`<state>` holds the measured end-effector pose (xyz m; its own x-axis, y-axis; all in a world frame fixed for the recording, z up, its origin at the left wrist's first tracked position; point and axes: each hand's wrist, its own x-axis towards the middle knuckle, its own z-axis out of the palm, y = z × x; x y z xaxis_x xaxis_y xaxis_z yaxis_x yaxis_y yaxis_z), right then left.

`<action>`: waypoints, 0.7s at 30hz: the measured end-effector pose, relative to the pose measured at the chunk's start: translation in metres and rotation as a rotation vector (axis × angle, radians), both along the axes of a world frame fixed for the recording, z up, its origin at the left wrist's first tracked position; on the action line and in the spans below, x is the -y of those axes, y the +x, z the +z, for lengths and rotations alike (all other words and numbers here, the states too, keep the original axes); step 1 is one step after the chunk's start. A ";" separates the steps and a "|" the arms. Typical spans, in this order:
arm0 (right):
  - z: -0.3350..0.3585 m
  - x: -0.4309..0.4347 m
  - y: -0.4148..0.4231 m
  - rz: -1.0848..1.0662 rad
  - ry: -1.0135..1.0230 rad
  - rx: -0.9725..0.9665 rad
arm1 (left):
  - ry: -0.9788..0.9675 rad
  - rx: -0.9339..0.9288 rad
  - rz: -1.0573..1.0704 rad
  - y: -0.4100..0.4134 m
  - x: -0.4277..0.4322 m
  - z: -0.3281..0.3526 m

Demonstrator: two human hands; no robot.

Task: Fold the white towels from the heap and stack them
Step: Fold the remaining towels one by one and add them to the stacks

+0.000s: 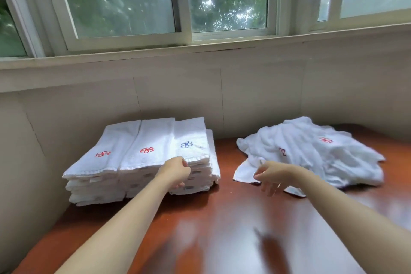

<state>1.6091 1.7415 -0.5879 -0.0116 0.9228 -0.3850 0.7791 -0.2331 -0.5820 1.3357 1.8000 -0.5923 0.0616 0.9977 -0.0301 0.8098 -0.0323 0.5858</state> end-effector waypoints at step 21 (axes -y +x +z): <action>-0.116 -0.054 0.160 -0.631 0.469 0.066 | -0.030 0.361 -0.408 0.323 -0.030 -0.111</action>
<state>1.7692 1.7956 -0.7042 0.5777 0.8137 0.0643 0.6179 -0.3845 -0.6858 1.6588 1.8298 -0.7030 0.4549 0.8898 0.0368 0.4820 -0.2807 0.8300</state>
